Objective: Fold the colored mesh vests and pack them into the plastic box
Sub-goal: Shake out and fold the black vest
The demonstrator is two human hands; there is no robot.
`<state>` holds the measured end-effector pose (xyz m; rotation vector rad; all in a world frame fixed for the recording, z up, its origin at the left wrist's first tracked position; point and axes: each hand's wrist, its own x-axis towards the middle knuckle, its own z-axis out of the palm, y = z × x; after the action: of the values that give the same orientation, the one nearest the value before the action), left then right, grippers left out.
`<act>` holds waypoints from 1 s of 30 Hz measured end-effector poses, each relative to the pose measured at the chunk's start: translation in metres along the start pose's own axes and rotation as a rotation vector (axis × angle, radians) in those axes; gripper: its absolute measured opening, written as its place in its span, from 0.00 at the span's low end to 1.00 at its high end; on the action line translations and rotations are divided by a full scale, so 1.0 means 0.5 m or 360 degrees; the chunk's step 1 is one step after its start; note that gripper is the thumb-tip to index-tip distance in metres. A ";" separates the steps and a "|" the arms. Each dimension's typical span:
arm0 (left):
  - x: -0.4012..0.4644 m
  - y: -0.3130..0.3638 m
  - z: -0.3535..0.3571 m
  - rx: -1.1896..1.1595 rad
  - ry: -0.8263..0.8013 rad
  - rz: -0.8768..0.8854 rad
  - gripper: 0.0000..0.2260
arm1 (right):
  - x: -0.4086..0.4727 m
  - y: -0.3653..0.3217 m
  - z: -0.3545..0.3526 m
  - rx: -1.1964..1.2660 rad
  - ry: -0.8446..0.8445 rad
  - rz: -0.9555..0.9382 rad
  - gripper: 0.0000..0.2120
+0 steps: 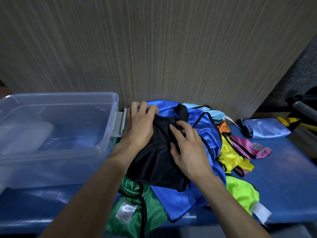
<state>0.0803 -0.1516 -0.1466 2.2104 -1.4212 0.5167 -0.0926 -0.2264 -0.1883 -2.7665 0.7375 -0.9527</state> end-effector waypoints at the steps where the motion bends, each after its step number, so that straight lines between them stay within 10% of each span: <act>1: -0.005 -0.007 0.003 0.0058 -0.0063 0.0009 0.20 | -0.002 0.004 -0.001 -0.0003 -0.0018 -0.0016 0.26; 4: -0.022 0.000 -0.019 0.0064 0.0008 0.0078 0.28 | -0.014 0.014 -0.006 0.0013 -0.0047 -0.0071 0.24; 10: -0.117 0.011 -0.058 -0.0025 -0.0275 0.0852 0.07 | -0.030 0.014 -0.013 -0.0001 -0.0061 -0.0089 0.25; 22: -0.183 -0.053 -0.049 -0.0023 -0.0486 0.0676 0.41 | -0.116 0.017 -0.113 -0.0005 -0.0627 -0.0370 0.37; 30: -0.189 -0.039 -0.090 -0.0059 -0.0846 0.0631 0.46 | -0.123 -0.002 -0.081 -0.0086 -0.0476 -0.0488 0.26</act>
<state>0.0578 -0.0492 -0.1637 2.1296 -2.1424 0.0101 -0.1586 -0.1942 -0.1894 -3.0302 0.3040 -0.5413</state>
